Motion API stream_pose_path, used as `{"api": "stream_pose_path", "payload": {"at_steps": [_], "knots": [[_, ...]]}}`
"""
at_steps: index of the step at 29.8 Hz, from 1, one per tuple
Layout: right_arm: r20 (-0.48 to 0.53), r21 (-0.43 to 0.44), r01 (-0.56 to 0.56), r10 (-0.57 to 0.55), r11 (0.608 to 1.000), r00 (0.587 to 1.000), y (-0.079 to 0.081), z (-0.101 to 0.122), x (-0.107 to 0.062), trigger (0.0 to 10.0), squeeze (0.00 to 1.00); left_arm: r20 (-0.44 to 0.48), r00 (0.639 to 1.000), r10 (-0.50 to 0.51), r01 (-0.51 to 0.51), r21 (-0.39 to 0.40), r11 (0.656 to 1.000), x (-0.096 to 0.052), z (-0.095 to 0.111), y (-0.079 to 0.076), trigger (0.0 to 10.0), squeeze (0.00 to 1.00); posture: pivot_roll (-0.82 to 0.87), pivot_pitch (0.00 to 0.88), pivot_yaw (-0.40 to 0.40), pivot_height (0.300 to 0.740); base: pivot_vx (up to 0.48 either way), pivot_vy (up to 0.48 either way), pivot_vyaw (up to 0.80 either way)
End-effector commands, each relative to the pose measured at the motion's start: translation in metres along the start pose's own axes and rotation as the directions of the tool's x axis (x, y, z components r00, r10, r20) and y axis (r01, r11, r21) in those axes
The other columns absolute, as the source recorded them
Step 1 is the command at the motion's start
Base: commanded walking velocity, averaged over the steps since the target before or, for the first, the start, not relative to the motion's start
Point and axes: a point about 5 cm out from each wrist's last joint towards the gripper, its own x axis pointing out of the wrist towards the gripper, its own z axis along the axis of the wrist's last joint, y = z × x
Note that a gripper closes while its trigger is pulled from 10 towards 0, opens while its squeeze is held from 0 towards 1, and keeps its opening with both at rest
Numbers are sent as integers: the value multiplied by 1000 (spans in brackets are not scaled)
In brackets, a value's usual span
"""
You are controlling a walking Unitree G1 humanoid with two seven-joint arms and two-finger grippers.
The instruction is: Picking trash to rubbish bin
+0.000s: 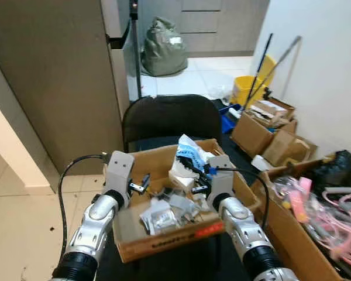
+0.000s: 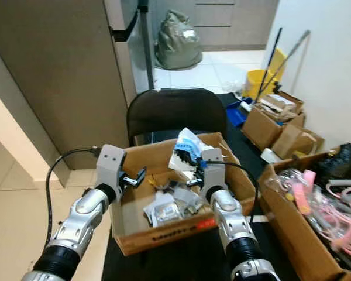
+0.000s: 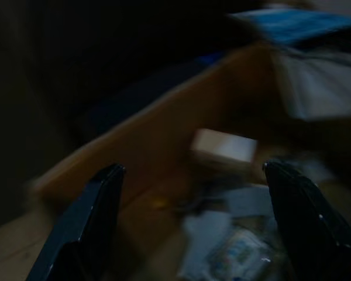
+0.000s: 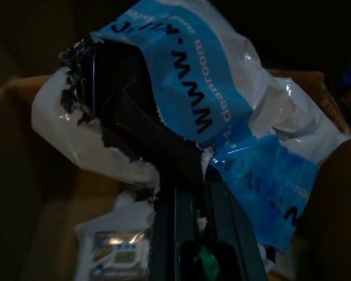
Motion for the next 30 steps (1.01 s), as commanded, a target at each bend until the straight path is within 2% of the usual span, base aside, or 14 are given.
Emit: {"api": "stream_pose_path", "payload": {"at_steps": [1, 5, 6, 7, 19, 23, 30], "knots": [[-2, 3, 10, -10, 1000, 1000, 0, -2, 0, 10000, 0, 4, 993, -115, 115, 18, 993, -3, 2, -11, 10000, 0, -54, 71, 31, 740, 0, 0, 0], [-4, -3, 7, -7, 1000, 1000, 1, -3, 0, 10000, 0, -23, 964, -266, 267, 35, 963, -8, 1, -24, 10000, 0, -53, 73, 31, 740, 0, 0, 0], [-4, -3, 7, -7, 1000, 1000, 1, -3, 0, 10000, 0, -23, 964, -266, 267, 35, 963, -8, 1, -24, 10000, 0, -53, 73, 31, 740, 0, 0, 0], [-5, -6, 3, -3, 1000, 1000, 2, -3, 0, 10000, 0, -28, 944, -328, 328, 18, 944, -9, -1, -29, 10000, 0, -53, 73, 31, 740, 0, 0, 0], [-19, -72, -34, 32, 997, 999, 6, -4, 2, 10000, 0, -50, 907, -418, 416, -52, 908, -13, -5, -34, 10000, 0, -58, 73, 35, 740, 0, 0, 0], [-68, -116, -101, 93, 988, 993, 13, -5, 5, 10000, 0, -68, 890, -450, 436, -159, 886, -18, -10, -34, 10000, 0, -57, 72, 31, 740, 0, 0, 0], [-114, -133, -139, 124, 981, 986, 18, -13, 5, 10000, 0, -89, 886, -456, 438, -166, 883, -21, -11, -31, 10000, 0, -53, 72, 29, 740, 0, 0, 0]]}}
